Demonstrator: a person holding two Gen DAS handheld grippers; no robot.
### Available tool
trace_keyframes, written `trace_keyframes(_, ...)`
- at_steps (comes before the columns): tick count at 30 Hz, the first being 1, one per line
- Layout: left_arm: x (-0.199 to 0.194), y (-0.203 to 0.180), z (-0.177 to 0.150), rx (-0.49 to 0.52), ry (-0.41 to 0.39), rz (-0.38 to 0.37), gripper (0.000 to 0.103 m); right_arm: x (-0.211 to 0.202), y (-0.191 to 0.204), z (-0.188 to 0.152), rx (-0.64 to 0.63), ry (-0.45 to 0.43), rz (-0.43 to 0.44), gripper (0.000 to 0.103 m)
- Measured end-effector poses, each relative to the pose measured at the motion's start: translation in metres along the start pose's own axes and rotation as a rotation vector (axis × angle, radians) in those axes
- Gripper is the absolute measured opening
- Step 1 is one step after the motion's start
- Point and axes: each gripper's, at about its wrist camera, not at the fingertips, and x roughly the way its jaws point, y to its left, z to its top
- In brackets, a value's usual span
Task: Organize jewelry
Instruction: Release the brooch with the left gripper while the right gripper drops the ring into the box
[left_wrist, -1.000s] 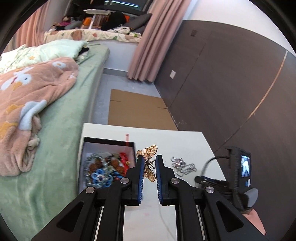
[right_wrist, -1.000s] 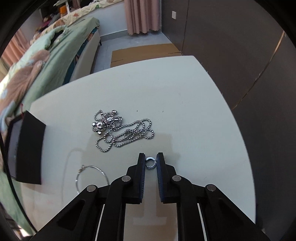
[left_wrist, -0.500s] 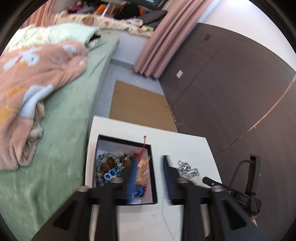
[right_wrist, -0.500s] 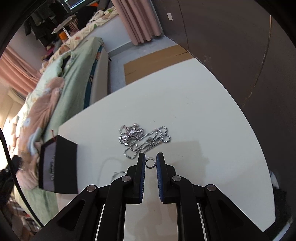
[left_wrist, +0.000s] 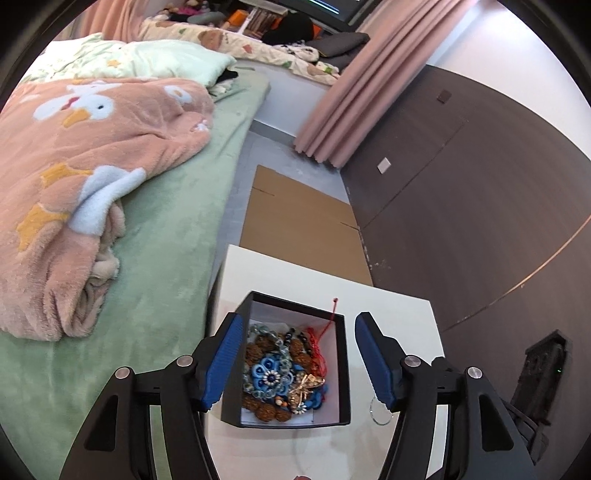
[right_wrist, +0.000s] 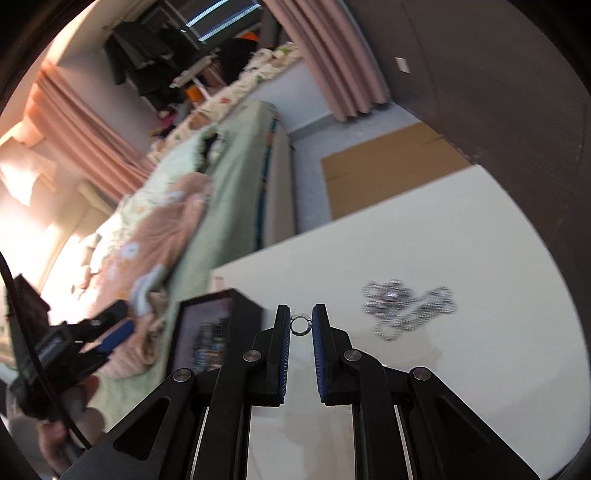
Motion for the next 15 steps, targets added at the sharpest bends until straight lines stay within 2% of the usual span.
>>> trace_keyframes(6,0.001,0.000,0.001,0.003,0.001,0.010,0.064,0.009,0.031,-0.005,-0.006,-0.025,0.118,0.013)
trace_keyframes(15,0.000,0.006,0.004,0.001,-0.003,0.027,0.065,0.042,0.064,-0.010,-0.002,-0.003,0.206,0.013)
